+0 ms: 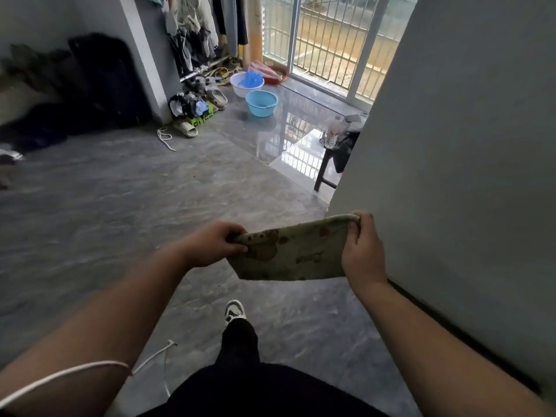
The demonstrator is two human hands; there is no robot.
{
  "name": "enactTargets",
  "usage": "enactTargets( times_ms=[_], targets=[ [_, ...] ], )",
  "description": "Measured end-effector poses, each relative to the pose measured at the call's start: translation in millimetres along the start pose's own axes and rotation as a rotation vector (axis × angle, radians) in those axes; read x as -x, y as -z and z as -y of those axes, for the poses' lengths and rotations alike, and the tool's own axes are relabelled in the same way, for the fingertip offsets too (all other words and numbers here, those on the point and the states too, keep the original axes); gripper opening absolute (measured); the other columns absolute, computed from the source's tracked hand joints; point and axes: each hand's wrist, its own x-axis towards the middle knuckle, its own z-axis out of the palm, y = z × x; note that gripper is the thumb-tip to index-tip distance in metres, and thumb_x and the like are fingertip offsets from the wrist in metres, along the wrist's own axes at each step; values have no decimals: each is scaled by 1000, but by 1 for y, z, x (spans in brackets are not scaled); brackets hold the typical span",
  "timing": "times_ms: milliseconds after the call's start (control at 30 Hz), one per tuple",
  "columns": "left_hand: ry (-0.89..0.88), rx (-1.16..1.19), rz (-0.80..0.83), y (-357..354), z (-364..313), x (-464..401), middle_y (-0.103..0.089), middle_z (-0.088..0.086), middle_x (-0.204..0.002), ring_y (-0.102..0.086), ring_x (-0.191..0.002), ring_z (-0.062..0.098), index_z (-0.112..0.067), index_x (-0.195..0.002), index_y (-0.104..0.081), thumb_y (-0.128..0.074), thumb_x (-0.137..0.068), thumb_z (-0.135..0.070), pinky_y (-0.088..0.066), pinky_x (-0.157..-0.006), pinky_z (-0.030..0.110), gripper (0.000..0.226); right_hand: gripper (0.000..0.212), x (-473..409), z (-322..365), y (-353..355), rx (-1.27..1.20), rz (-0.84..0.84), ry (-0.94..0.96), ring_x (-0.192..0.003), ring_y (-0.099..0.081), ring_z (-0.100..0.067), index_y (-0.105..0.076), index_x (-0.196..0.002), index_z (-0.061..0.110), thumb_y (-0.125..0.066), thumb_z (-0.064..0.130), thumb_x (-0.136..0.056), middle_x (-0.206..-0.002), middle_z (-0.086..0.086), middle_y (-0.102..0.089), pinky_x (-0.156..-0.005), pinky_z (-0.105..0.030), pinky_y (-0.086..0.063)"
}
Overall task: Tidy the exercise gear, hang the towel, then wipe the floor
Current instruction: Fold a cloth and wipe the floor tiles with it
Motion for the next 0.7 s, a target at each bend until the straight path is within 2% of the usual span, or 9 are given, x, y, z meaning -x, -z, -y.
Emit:
enactTargets(
  times_ms=[167, 233, 300, 400, 500, 600, 700],
  targets=[
    [112, 551, -126, 41, 64, -73, -65, -3, -76, -60, -76, 11, -18, -84, -69, -72, -86, -21, -47, -70, 29, 5, 12, -91, 11, -73, -130, 30, -89, -77, -50, 2, -48, -104, 25, -36, 26, -106, -85, 13, -53, -65, -15, -36],
    [158, 742, -142, 62, 81, -106, -67, 1, -79, -63, -78, 15, -17, -87, -69, -72, -82, -26, -51, -68, 29, 12, 13, -131, 17, -104, -148, 53, -157, -79, -49, 0, -48, -104, 23, -36, 25, -106, -86, 9, -52, -66, -15, -36],
    [224, 866, -194, 84, 93, -140, -71, 4, -84, -67, -81, 19, -11, -96, -67, -71, -86, -27, -53, -64, 27, 19, 15, -169, 20, -135, -152, 82, -239, -79, -49, -6, -48, -98, 23, -36, 26, -106, -87, 2, -53, -66, -19, -36],
    [321, 930, -332, 112, 111, -191, -74, 6, -91, -71, -88, 22, -10, -103, -65, -61, -96, -27, -56, -66, 27, 18, 18, -219, 26, -180, -202, 95, -339, -81, -51, -17, -49, -92, 21, -36, 27, -105, -88, -6, -54, -69, -30, -42],
    [437, 878, -385, 131, 123, -240, -69, 18, -101, -69, -88, 31, -16, -103, -61, -57, -97, -36, -56, -62, 35, 21, 18, -259, 28, -212, -256, 123, -455, -88, -54, -23, -52, -99, 19, -37, 28, -104, -93, -8, -57, -84, -40, -47],
    [501, 796, -363, 142, 129, -285, -64, 15, -103, -66, -85, 27, -17, -109, -54, -58, -97, -32, -52, -55, 32, 19, 16, -296, 23, -230, -310, 221, -563, -91, -55, -17, -53, -105, 23, -37, 26, -104, -98, -2, -57, -89, -41, -49],
    [470, 732, -284, 151, 132, -338, -62, 7, -104, -65, -86, 20, -17, -116, -51, -61, -95, -20, -53, -59, 29, 23, 12, -340, 9, -251, -294, 342, -627, -95, -59, -22, -52, -109, 22, -48, 19, -99, -104, -7, -60, -91, -47, -52]
  ],
)
